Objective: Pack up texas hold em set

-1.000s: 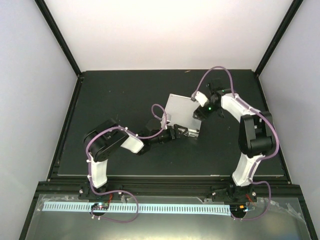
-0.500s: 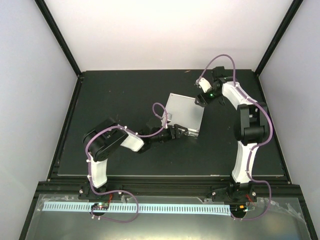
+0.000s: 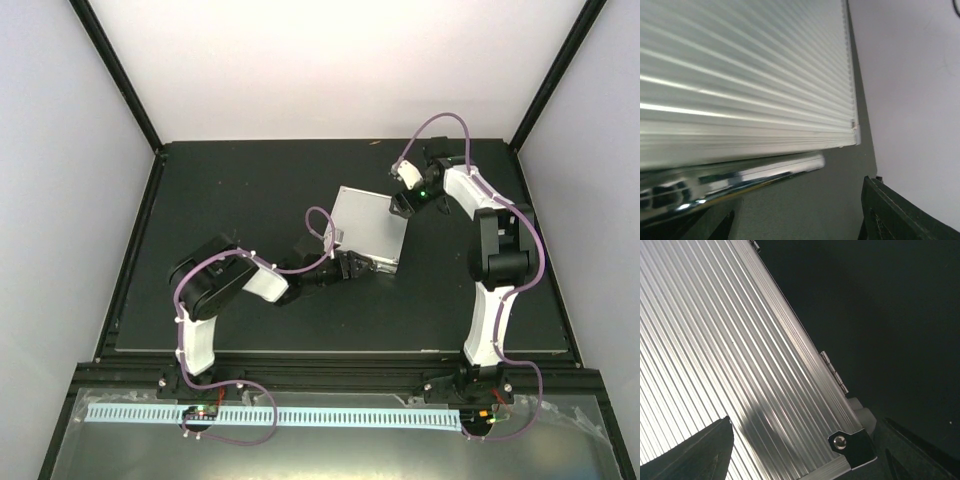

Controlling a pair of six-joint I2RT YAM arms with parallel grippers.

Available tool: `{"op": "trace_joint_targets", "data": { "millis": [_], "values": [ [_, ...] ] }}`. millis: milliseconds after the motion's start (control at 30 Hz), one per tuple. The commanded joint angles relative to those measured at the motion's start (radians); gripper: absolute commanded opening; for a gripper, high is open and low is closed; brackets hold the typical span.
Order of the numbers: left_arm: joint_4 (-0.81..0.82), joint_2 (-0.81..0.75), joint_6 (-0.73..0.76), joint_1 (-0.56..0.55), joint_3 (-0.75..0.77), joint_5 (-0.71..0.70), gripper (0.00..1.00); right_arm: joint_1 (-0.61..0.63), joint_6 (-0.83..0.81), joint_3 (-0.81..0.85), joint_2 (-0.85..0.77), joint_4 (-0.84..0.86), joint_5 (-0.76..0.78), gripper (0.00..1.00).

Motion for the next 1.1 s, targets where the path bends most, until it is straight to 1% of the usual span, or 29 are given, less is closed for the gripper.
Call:
{"op": "trace_joint_targets", "data": {
  "millis": [0, 200, 400, 533, 633, 700, 833, 900, 933, 1067],
  "values": [
    [-0.054, 0.021, 0.027, 0.015, 0.027, -0.039, 0.66, -0.001, 0.005, -0.013, -0.016, -0.003, -0.014, 0.79],
    [-0.104, -0.01, 0.039, 0.014, 0.0, -0.079, 0.65, -0.001, 0.02, 0.027, 0.017, -0.022, -0.025, 0.79],
    [-0.086, 0.046, 0.044, 0.021, 0.06, -0.063, 0.66, -0.002, 0.022, 0.028, 0.02, -0.032, -0.032, 0.79],
    [-0.062, 0.073, 0.023, 0.021, 0.064, -0.075, 0.66, -0.002, 0.024, 0.007, 0.012, -0.031, -0.036, 0.79],
    [-0.066, 0.048, 0.017, 0.022, 0.035, -0.096, 0.66, -0.002, 0.034, 0.0, 0.001, -0.033, -0.041, 0.79],
    [-0.088, -0.002, 0.033, 0.024, 0.01, -0.097, 0.65, -0.001, 0.044, 0.004, -0.02, -0.039, -0.042, 0.79],
    [-0.251, -0.18, 0.16, 0.026, -0.018, -0.089, 0.65, -0.003, 0.046, 0.011, -0.101, -0.062, -0.034, 0.8],
    [-0.391, -0.273, 0.255, 0.027, -0.007, -0.092, 0.66, -0.003, 0.038, 0.007, -0.151, -0.08, -0.031, 0.81],
    [-0.503, -0.32, 0.305, 0.027, 0.003, -0.1, 0.67, -0.004, 0.031, 0.001, -0.178, -0.089, -0.031, 0.81],
    [-0.798, -0.484, 0.457, 0.032, 0.047, -0.186, 0.71, -0.016, 0.016, -0.005, -0.285, -0.131, -0.035, 0.84]
  ]
}}
